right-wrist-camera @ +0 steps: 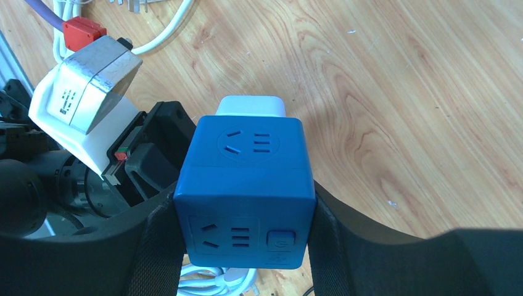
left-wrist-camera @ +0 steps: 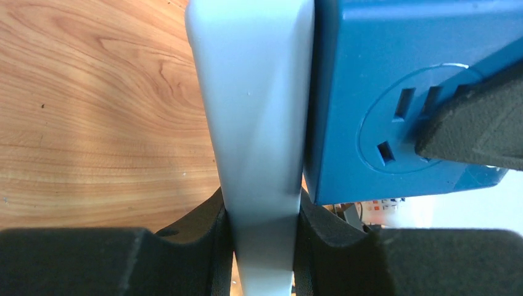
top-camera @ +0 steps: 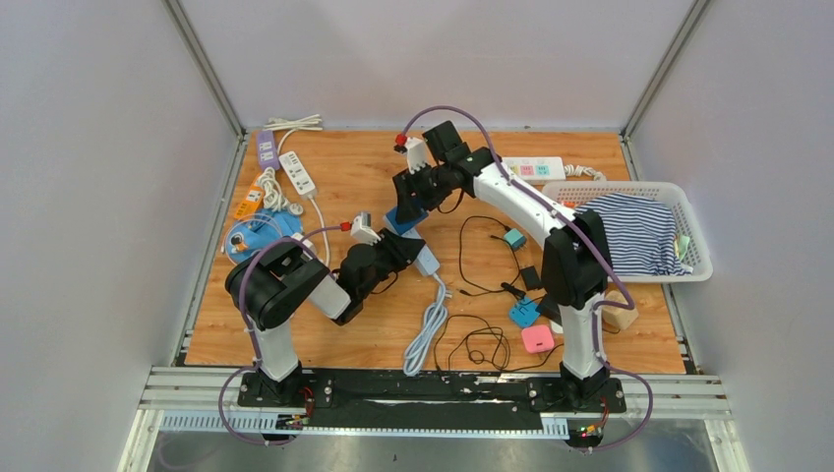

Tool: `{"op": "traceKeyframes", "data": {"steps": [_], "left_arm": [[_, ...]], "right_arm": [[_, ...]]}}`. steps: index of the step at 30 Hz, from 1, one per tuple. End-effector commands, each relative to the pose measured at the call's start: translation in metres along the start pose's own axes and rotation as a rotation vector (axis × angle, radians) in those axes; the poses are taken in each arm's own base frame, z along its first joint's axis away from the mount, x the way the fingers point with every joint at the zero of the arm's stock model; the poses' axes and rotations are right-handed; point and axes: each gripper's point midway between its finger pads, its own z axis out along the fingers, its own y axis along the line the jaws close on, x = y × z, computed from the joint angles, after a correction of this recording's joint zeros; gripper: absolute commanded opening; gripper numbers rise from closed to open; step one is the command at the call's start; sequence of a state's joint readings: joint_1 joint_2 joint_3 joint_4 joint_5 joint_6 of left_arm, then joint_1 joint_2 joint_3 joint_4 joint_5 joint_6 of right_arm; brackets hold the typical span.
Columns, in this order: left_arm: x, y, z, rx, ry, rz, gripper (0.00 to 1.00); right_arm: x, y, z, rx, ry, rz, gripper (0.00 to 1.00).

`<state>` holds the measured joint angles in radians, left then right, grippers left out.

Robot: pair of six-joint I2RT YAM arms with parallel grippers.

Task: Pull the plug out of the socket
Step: Remove the plug from the socket.

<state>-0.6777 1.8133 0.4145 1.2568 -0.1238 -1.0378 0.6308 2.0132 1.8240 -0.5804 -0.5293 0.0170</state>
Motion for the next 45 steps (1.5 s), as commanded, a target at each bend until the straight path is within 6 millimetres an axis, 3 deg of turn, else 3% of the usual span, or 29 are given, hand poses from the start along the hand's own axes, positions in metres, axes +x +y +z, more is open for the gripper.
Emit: {"op": "traceKeyframes", "data": {"steps": [1, 9, 17, 24, 26, 30, 33, 37, 42, 45], "left_arm": [[-0.001, -0.006, -0.003, 0.047, -0.011, 0.114, 0.00], [-0.005, -0.007, -0.006, 0.068, -0.020, 0.233, 0.00], [0.001, -0.021, -0.010, 0.173, 0.008, 0.320, 0.00], [0.004, -0.022, -0.010, 0.194, 0.018, 0.351, 0.00], [0.005, -0.019, -0.008, 0.178, 0.019, 0.343, 0.00], [0.005, -0.007, -0.002, 0.106, 0.023, 0.316, 0.00], [0.006, 0.003, 0.003, 0.047, 0.033, 0.300, 0.00], [0.005, 0.010, 0.005, 0.009, 0.031, 0.301, 0.00], [0.010, -0.001, 0.002, 0.083, 0.053, 0.336, 0.00], [0.011, -0.013, -0.001, 0.149, 0.059, 0.365, 0.00]], "right_arm": [[0.020, 0.038, 0.006, -0.058, 0.060, -0.104, 0.00], [0.032, 0.063, 0.019, -0.168, 0.133, -0.182, 0.00], [0.033, 0.034, 0.005, -0.169, 0.123, -0.241, 0.00], [0.036, 0.060, -0.009, -0.464, 0.072, -0.220, 0.00], [0.035, 0.052, -0.006, -0.404, 0.084, -0.220, 0.00], [0.034, 0.020, 0.004, -0.128, 0.125, -0.224, 0.00], [0.031, 0.017, 0.008, -0.052, 0.123, -0.196, 0.00], [0.030, 0.029, 0.010, -0.081, 0.119, -0.191, 0.00], [0.035, 0.078, -0.002, -0.411, 0.098, -0.256, 0.00], [0.036, 0.090, -0.016, -0.523, 0.077, -0.310, 0.00]]}}
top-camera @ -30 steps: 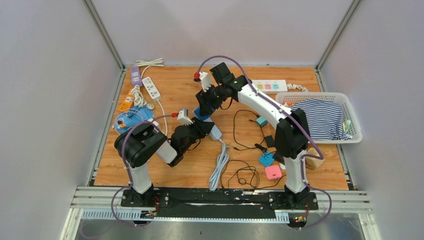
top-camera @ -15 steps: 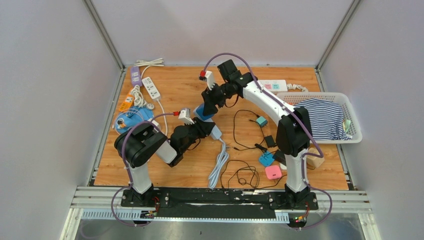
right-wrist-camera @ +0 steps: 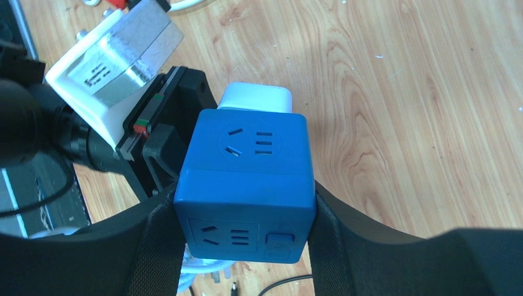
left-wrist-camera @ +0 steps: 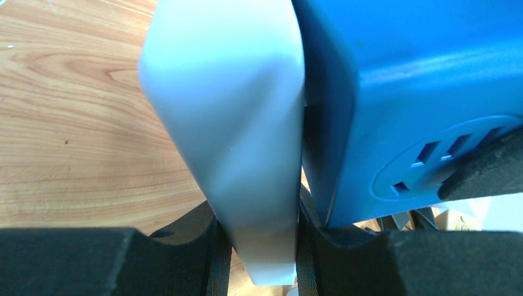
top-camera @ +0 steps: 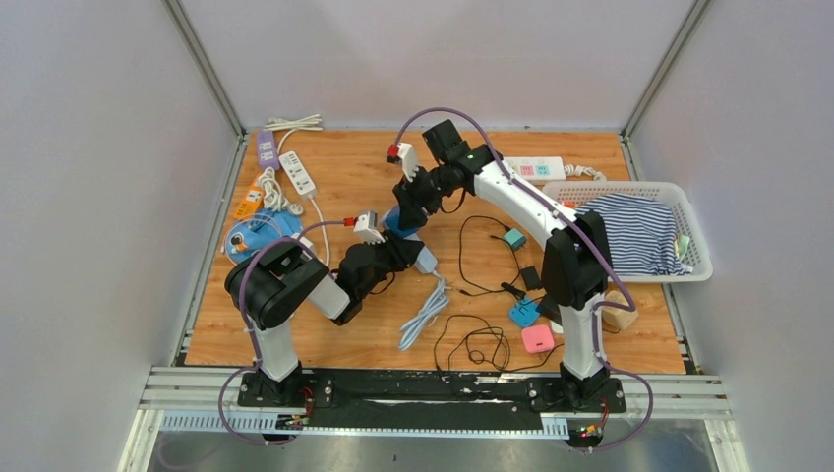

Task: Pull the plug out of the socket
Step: Remove the plug from the socket.

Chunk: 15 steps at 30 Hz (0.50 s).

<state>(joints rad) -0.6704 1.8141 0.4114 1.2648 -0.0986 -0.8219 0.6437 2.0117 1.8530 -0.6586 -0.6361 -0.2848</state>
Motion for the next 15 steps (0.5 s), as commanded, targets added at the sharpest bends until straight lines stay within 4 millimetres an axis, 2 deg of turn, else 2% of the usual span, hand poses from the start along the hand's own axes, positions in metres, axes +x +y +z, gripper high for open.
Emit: {"op": "traceKeyframes", "data": {"steps": [1, 4, 8, 10, 12, 14, 15], "left_arm": [[0.006, -0.023, -0.001, 0.144, 0.030, 0.157, 0.00], [0.005, -0.025, -0.002, 0.155, 0.022, 0.163, 0.00], [0.003, -0.023, -0.003, 0.143, 0.008, 0.152, 0.00], [0.003, -0.020, -0.003, 0.129, 0.005, 0.145, 0.00], [0.001, -0.015, -0.003, 0.104, -0.006, 0.138, 0.00], [0.001, -0.013, -0.003, 0.092, -0.010, 0.135, 0.00], [0.001, -0.012, -0.002, 0.087, -0.010, 0.133, 0.00]], "right_arm": [[0.010, 0.077, -0.003, -0.395, -0.007, -0.038, 0.00], [0.016, 0.057, -0.006, -0.305, 0.017, -0.041, 0.00], [0.032, -0.005, 0.000, 0.051, 0.108, 0.027, 0.00], [0.036, -0.023, 0.000, 0.169, 0.123, 0.068, 0.00], [0.037, -0.030, 0.000, 0.212, 0.127, 0.085, 0.00], [0.034, -0.021, 0.003, 0.158, 0.114, 0.086, 0.00], [0.031, -0.008, 0.006, 0.084, 0.098, 0.073, 0.00]]}}
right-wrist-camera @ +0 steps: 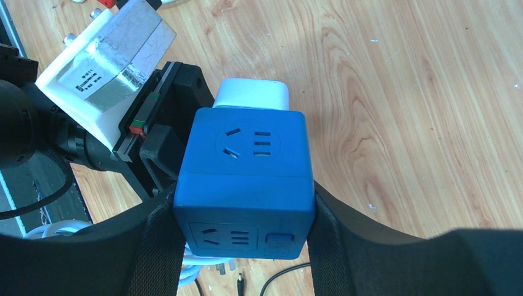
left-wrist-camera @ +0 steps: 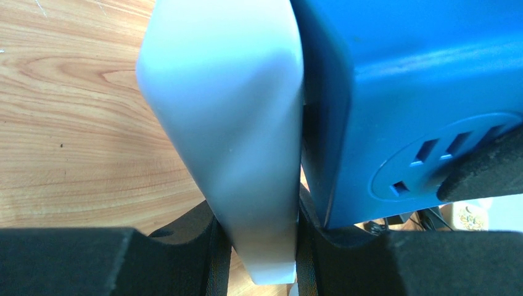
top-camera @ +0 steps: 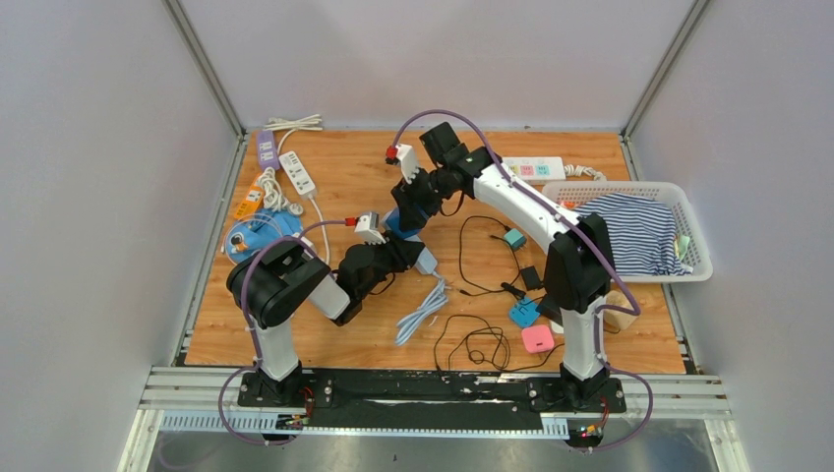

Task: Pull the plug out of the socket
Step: Remove the plug from the socket.

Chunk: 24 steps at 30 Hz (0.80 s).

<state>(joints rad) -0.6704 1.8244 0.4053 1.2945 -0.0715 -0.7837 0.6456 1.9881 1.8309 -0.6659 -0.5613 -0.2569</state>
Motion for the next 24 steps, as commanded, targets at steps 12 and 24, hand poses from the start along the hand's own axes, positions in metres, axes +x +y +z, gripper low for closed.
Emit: {"op": "traceKeyframes", "data": {"steps": [12, 24], "left_arm": [[0.000, -0.010, 0.001, 0.056, -0.003, 0.107, 0.00], [0.000, -0.010, 0.001, 0.057, -0.003, 0.111, 0.00]], "right_arm": [[0.006, 0.090, 0.000, -0.383, 0.038, -0.108, 0.00], [0.018, 0.029, 0.011, -0.060, 0.087, -0.056, 0.00]]}}
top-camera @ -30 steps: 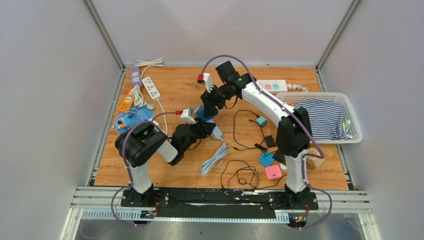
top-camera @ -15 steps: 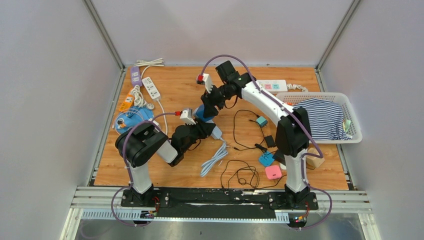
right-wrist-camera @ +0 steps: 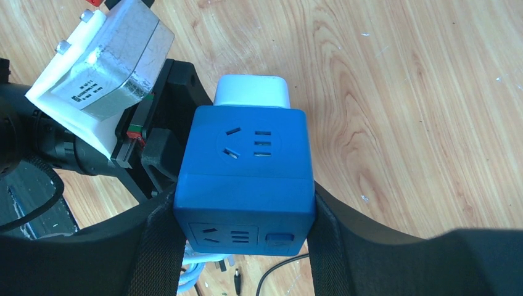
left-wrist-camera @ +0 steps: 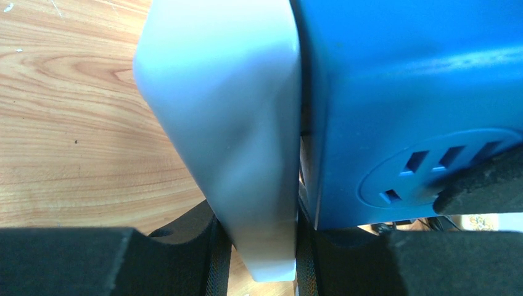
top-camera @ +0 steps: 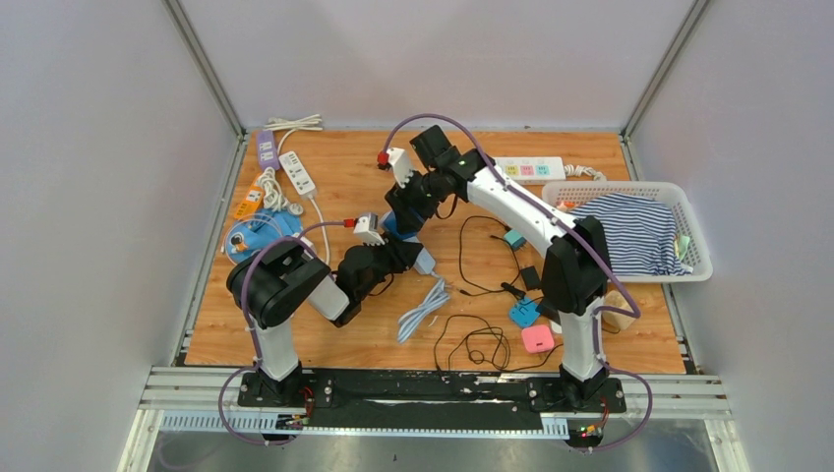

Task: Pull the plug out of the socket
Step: Remove the plug from the socket.

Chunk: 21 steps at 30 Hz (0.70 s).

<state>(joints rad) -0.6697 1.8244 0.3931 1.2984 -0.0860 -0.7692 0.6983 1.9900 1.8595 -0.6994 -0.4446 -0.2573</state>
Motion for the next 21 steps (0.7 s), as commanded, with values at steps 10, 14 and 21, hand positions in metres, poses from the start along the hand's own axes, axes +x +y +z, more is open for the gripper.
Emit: {"op": "traceKeyframes", "data": {"steps": [10, 14, 21], "left_arm": [[-0.001, -0.016, 0.003, 0.077, 0.000, 0.099, 0.00], [-0.001, -0.016, 0.003, 0.077, 0.000, 0.097, 0.00], [-0.001, -0.017, 0.004, 0.083, -0.001, 0.094, 0.00]], "right_arm": [[0.002, 0.095, -0.024, -0.524, -0.059, -0.138, 0.00], [0.014, 0.036, -0.002, -0.186, 0.037, -0.072, 0.00], [0.033, -0.018, 0.009, 0.102, 0.109, -0.015, 0.00]]}}
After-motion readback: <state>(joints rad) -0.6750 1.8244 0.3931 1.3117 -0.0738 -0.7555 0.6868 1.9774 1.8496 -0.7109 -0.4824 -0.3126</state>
